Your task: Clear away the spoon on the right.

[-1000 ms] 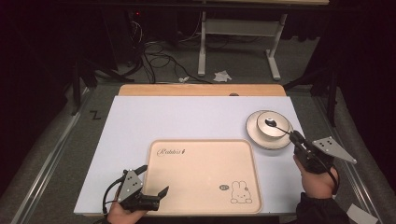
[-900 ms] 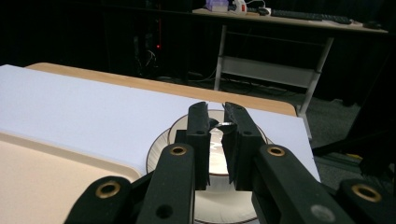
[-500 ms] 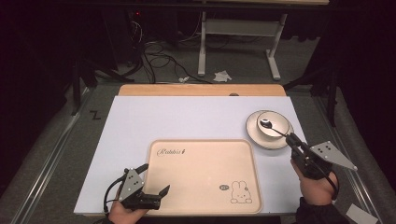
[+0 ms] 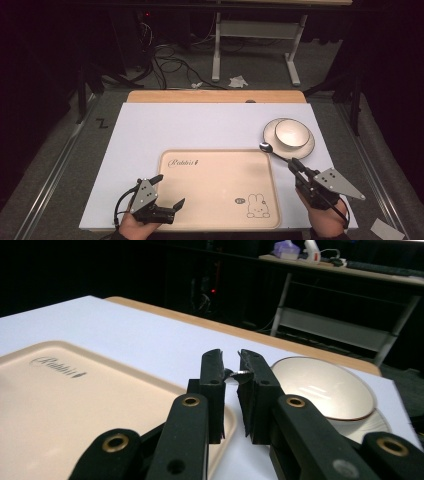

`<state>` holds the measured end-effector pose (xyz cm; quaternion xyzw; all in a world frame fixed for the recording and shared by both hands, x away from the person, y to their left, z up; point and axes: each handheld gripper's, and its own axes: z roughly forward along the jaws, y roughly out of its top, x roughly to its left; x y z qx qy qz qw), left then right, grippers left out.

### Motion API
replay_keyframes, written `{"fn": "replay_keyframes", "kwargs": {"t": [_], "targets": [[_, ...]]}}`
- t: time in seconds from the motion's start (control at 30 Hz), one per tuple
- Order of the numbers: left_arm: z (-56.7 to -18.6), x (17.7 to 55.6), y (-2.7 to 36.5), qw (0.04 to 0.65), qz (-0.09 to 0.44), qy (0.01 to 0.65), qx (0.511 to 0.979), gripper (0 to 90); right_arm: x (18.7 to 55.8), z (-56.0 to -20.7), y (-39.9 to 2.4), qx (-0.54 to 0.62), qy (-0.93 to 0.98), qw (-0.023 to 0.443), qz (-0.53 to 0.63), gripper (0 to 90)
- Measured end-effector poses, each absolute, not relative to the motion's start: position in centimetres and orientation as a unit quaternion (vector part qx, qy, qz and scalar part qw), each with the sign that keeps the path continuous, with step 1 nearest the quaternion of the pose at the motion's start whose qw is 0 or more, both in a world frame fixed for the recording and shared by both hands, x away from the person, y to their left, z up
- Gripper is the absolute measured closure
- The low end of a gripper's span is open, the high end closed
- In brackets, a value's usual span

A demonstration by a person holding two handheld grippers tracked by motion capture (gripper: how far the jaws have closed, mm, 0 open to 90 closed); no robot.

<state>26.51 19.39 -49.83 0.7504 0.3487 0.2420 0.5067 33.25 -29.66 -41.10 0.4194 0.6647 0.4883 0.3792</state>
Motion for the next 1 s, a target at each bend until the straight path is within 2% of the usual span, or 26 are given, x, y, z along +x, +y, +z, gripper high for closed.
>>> {"fn": "replay_keyframes", "kwargs": {"t": [0.6,0.9,0.93,1.0], "targets": [[-49.7,27.0,18.8,0.512,0.233,0.334,0.756,0.4,29.4,-42.9,-24.8,0.37,0.709,0.338,0.496,83.0],[-49.8,27.0,18.8,0.512,0.227,0.331,0.759,0.4,29.4,-44.5,-22.2,0.344,0.742,0.324,0.475,83.0],[-49.9,27.0,18.5,0.527,0.219,0.341,0.747,0.4,29.5,-44.6,-22.0,0.344,0.744,0.323,0.474,83.0],[-49.8,27.1,18.7,0.512,0.223,0.329,0.761,0.4,29.6,-44.9,-21.7,0.343,0.748,0.32,0.47,82.9]]}}
